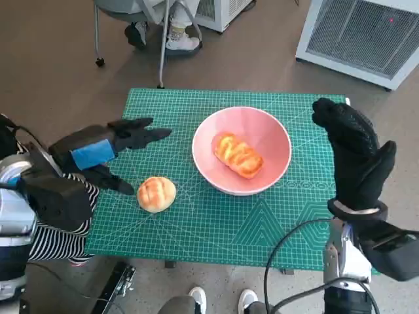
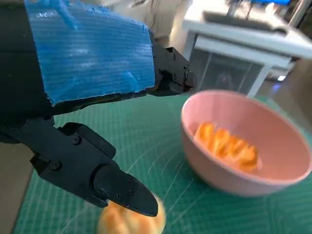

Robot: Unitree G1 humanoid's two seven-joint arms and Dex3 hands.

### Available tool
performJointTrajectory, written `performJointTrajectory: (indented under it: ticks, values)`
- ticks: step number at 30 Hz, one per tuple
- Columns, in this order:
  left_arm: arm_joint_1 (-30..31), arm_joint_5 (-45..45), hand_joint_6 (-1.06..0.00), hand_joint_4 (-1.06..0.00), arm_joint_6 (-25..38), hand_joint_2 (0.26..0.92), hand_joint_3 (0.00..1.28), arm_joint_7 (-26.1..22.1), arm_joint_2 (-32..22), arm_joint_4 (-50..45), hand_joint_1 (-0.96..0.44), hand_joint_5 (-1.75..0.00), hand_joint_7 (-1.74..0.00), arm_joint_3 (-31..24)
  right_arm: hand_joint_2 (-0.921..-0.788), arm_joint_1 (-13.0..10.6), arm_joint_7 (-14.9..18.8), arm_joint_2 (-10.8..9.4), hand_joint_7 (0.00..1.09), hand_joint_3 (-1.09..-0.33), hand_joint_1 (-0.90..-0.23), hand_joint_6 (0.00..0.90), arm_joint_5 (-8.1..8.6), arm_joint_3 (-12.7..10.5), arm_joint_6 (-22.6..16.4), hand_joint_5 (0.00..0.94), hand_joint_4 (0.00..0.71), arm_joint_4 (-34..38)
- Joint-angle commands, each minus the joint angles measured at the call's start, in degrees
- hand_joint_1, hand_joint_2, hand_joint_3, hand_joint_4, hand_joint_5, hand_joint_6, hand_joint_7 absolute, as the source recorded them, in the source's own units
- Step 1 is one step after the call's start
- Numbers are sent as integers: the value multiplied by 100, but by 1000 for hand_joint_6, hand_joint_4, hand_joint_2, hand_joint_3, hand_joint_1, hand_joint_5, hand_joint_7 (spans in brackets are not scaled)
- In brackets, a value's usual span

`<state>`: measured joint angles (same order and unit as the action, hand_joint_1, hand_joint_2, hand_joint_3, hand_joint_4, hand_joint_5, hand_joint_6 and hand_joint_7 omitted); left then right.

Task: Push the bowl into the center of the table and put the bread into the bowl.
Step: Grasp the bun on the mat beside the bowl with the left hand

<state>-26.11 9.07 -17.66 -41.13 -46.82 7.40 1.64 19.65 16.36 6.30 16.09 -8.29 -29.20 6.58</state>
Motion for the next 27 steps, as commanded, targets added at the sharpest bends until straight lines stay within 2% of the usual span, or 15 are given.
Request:
performJointTrajectory:
  ticks: [1,15,27]
  values:
    - [171,79,-287,-145,187,732,2,-35,-6,-183,-332,-3,-17,86,-921,-17,78,-14,396,-727,-661,118,101,13,121,1,188,91]
    - [307,480,-290,-143,212,741,4,182,267,3,-329,0,-7,481,-921,-45,171,56,394,-726,-662,119,139,-12,219,0,183,31]
    - [86,892,-286,-143,12,757,7,366,557,914,-300,0,-2,955,-921,-130,210,99,393,-729,-665,116,183,-54,210,0,181,-51]
